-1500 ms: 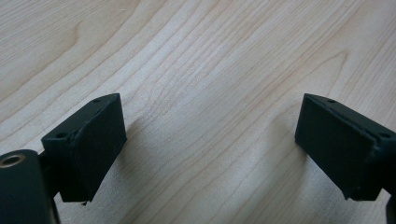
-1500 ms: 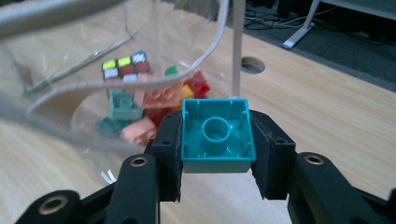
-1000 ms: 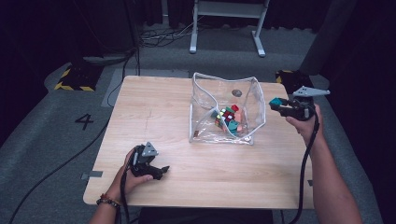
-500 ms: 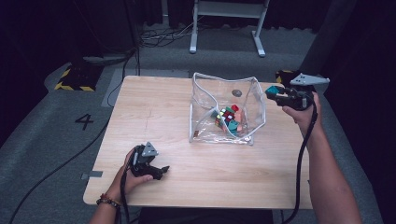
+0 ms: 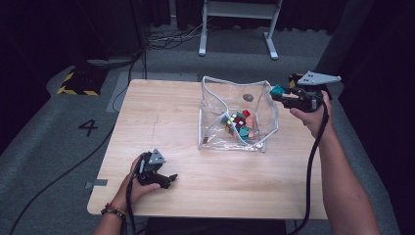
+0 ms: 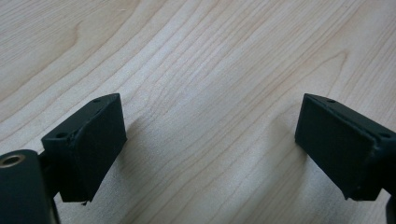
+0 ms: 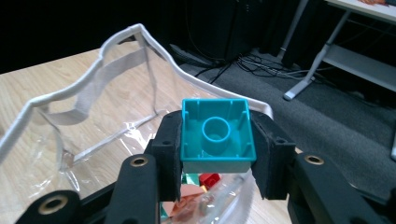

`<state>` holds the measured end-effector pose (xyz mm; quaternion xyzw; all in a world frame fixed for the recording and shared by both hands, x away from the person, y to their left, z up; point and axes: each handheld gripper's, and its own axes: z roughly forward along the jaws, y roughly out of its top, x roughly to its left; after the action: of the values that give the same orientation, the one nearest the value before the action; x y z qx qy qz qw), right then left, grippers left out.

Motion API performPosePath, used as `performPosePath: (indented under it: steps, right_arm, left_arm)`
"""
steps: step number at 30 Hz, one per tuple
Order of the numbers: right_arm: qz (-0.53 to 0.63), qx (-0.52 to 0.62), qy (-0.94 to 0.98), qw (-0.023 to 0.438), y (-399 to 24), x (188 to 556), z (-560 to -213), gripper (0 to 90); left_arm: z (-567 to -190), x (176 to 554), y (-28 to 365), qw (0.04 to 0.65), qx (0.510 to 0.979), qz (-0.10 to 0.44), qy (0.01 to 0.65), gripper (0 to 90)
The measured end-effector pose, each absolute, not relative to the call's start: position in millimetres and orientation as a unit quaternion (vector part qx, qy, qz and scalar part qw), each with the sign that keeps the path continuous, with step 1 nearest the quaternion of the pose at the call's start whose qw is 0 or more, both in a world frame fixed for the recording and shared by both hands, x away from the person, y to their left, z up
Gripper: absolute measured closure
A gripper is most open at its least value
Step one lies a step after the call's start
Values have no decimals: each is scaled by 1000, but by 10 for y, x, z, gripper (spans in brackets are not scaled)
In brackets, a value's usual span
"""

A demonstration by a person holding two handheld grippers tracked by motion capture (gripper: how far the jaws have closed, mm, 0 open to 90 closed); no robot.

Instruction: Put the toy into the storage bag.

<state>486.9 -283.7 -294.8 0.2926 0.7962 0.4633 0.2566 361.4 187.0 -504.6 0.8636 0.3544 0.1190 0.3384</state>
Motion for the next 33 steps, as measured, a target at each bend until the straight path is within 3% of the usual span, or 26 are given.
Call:
performPosePath:
  steps: [33]
  right_arm:
    - [416, 212, 861, 202, -2008, 5027, -3063, 594]
  left_arm:
    - [-5045, 3614, 1871, 338, 864, 118, 354, 89]
